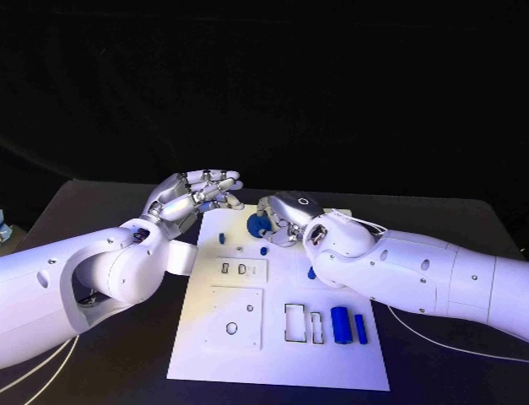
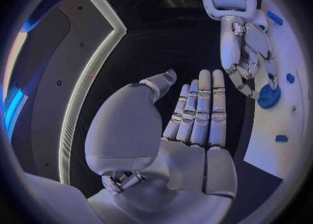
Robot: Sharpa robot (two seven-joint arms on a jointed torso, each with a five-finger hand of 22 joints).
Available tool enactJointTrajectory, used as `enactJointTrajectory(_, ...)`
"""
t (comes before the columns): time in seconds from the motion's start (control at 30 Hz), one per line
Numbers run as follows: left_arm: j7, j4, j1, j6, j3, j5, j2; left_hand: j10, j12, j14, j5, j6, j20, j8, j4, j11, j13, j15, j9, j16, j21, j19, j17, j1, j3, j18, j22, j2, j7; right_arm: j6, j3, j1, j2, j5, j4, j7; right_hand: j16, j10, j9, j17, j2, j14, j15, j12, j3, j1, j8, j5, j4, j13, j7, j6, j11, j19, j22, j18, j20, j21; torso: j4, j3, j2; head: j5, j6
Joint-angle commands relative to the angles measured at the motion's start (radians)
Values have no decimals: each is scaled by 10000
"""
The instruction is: Assemble the parts on the task board
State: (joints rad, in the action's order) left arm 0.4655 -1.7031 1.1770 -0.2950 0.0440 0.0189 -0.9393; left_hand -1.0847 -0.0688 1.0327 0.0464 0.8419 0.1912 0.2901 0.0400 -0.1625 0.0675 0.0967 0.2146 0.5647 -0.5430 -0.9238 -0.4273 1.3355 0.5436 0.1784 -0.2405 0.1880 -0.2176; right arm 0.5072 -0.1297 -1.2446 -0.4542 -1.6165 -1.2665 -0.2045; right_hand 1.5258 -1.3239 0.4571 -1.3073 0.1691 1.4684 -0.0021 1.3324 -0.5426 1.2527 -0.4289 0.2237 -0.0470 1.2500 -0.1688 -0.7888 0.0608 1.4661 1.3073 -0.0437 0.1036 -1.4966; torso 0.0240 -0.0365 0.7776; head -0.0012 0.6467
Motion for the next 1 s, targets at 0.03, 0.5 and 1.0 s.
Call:
enactJointTrajectory(0.03,50,-5,6,209,6,-15,27,67,36,-93,37,-65,-13,-62,-72,-24,10,1,10,46,-41,65,-10,-50,-9,-12,-10,-18,-149,5,-1,18,49,-110,38,45,23,9,-22,-1344,-28,752,-28,-51,-80,-88,137,16,27,-39,153,-146,67,267,1535,137,-17,-3,10,4,1,8,9)
enactJointTrajectory(0.5,45,11,5,234,6,-15,40,76,32,-117,37,-68,-7,-71,-86,-27,13,5,15,56,-54,90,-19,-51,-8,-11,-16,-26,-151,-134,0,22,215,100,354,137,-7,438,-416,-1248,238,722,236,-465,108,-457,1273,-204,-106,-481,-172,646,371,142,1403,95,221,124,12,-6,4,1,2)
enactJointTrajectory(1.0,42,23,5,221,6,-15,32,76,32,-117,37,-68,-7,-71,-86,-27,13,5,15,56,-54,90,-19,-51,-8,-11,-16,-26,-151,-757,-1,26,168,487,430,346,14,356,-380,-1294,176,729,247,-378,505,-1008,1491,-25,-596,-366,-140,304,363,161,1441,97,258,122,-10,1,-4,18,30)
